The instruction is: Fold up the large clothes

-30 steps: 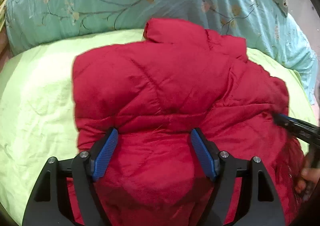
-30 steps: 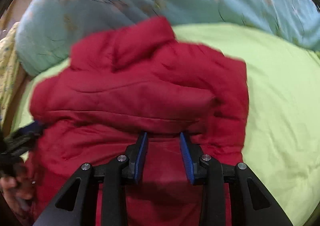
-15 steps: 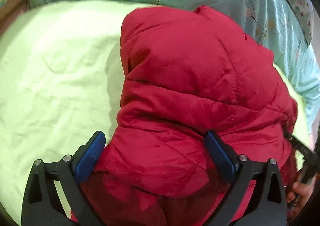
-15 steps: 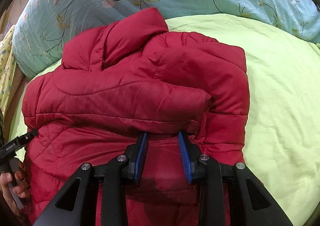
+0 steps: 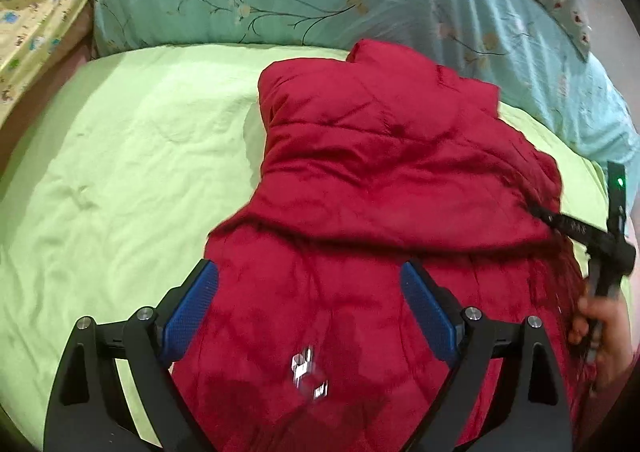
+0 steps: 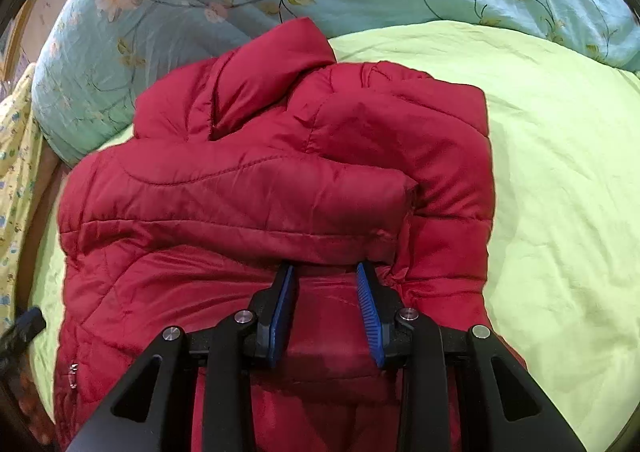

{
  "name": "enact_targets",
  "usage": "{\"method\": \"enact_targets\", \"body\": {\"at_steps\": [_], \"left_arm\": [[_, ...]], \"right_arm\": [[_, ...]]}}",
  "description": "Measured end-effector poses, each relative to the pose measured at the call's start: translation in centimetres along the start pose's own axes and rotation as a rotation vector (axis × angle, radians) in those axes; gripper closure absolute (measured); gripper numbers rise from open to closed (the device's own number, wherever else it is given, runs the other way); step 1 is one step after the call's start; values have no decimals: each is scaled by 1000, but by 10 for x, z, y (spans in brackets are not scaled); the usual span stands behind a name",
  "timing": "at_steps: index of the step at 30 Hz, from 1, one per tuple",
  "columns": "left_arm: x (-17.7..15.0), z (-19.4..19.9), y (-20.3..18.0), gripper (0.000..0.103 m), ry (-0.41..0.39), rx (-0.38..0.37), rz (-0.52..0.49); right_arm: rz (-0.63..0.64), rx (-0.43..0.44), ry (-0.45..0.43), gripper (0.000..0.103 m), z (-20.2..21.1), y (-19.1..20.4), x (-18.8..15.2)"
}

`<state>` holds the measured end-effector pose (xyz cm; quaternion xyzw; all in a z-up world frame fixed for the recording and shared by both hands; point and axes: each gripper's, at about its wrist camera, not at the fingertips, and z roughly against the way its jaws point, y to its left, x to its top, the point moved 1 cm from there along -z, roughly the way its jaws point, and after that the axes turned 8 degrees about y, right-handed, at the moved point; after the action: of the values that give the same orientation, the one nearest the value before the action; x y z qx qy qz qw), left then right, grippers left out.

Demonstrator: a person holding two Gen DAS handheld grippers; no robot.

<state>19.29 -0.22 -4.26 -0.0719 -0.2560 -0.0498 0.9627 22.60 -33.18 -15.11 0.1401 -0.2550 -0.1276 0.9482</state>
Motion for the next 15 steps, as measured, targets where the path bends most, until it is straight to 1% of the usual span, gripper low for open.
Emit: {"method": "enact_targets", "body": {"at_steps": [3,4,5,6,7,8,9,10,12,13,15], "left_arm": [[-18,21,6,10,-18,-17,-17],[-24,29,10,10,-26,-25,-21],[-29,33,16,10,-31,-28,-21],[-33,37,18,10,-34,-31,-21],[-38,40,20,10,-37,-36,-23],[-45,44,25,10,-37,-42,-25],[-50,46,27,10,-35,-45,-23],[-57,48,32,10,-32,-51,-19],[-71,49,43,10,-21,-70,-10],[-77,49,46,10,-16,-69,-10],[-89,44,54,10,3,-59,-16]], "right_arm": [[26,-10,-6,68,24,3,-14],[33,-14,-7,63,36,4,-20],[28,-12,-9,53,44,3,-25],[11,-2,-18,48,55,1,-31],[-11,18,-29,40,66,-2,-40],[-25,38,-34,38,74,-3,-47],[-36,57,-37,38,81,-5,-56],[-47,78,-38,36,90,-7,-70],[-59,82,-33,33,101,-10,-90],[-64,78,-25,32,107,-13,-105],[-73,72,-14,31,118,-20,-124]]}}
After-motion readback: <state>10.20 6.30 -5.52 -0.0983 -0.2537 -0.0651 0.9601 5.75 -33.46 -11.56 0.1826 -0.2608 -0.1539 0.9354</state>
